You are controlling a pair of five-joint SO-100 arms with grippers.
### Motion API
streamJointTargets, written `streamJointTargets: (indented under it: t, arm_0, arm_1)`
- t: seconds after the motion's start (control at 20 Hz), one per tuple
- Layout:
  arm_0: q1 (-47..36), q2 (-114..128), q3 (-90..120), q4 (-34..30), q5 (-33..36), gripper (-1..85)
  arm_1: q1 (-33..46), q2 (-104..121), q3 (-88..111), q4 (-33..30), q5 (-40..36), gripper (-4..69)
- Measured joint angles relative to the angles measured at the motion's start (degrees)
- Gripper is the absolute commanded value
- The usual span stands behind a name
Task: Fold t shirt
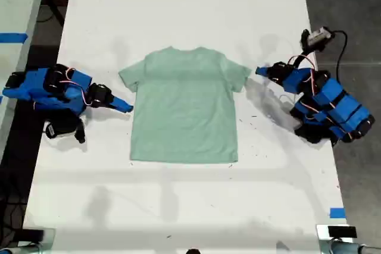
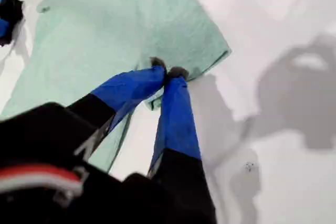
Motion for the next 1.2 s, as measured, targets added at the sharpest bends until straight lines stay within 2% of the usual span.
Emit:
streamJointTargets:
  t: [0.35,0.4,0.55,0.65,0.75,0.95,1.2]
  arm_0:
    - [0.00,0.00,0.00,0.00,0.00,7.9]
    - [0.00,0.00,0.00,0.00,0.00,7.9]
    - [0.00,0.00,0.00,0.00,0.00,7.9]
    - [0.00,0.00,0.00,0.00,0.00,7.9]
    - [0.00,0.00,0.00,0.00,0.00,7.9]
    - [0.00,0.00,0.00,0.00,0.00,7.9]
    - [0.00,0.00,0.00,0.00,0.00,8.0]
  arm_1:
    - [-0.18,0.00,0.00,0.18,0.00,2.4]
    - [-0.35,0.00,0.00,-1.49,-0.09,2.4]
    - [3.08,-3.69,-2.64,-2.02,-0.09,17.5]
    - [5.54,-14.85,-11.07,-1.93,-0.88,21.8]
    - [6.15,-30.59,-20.83,-2.99,-2.99,22.5]
    - [9.49,-57.66,-30.76,-8.53,-5.89,21.5]
    - [9.67,-91.67,-50.19,-8.70,-9.49,22.1]
